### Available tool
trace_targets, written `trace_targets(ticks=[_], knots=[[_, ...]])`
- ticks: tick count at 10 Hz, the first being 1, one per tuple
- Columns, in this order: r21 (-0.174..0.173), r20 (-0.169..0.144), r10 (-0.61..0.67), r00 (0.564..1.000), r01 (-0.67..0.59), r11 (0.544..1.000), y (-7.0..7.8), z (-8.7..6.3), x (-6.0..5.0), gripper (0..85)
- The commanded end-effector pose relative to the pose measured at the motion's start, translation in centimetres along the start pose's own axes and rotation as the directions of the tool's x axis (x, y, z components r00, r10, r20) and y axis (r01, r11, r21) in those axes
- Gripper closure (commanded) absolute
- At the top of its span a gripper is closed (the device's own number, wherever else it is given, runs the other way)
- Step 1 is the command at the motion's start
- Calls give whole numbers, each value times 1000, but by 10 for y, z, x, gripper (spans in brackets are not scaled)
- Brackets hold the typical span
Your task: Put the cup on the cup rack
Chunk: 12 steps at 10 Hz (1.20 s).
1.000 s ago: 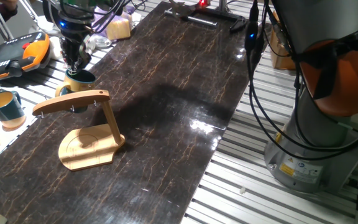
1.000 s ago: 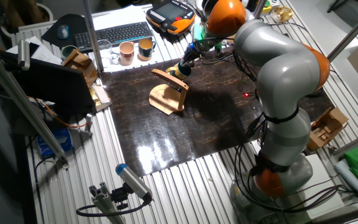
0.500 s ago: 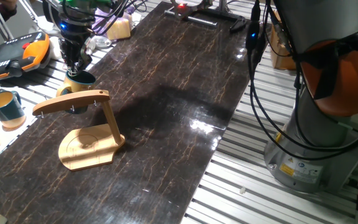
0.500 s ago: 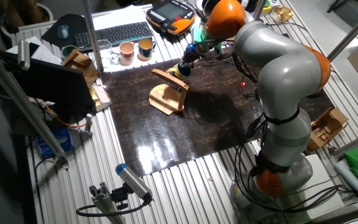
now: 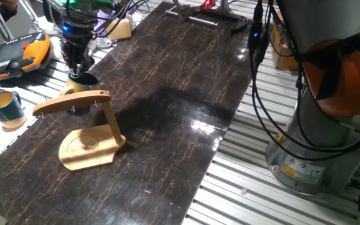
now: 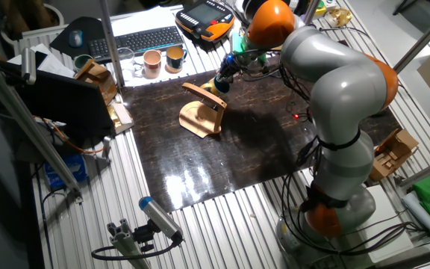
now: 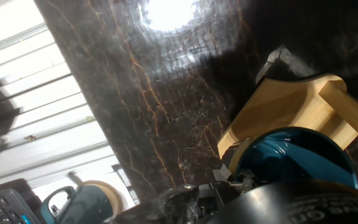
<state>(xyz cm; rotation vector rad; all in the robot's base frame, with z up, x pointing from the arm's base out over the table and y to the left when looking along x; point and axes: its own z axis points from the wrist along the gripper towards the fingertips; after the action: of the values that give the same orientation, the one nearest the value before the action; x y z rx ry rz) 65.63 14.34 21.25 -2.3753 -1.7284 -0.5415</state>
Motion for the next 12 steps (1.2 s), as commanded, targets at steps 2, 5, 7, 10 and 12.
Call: trace_targets(ticks=[2, 5, 7, 10, 12], knots=[[1, 1, 0, 1000, 0, 1000, -1, 0, 0, 840], [-4, -3, -1, 1000, 1, 1000, -2, 2, -3, 840], [-10, -4, 9, 1000, -10, 1000, -3, 3, -4, 840], [-30, -1, 50, 999, -50, 998, -4, 3, -5, 840], [-46, -4, 63, 998, -63, 997, -6, 2, -7, 840]])
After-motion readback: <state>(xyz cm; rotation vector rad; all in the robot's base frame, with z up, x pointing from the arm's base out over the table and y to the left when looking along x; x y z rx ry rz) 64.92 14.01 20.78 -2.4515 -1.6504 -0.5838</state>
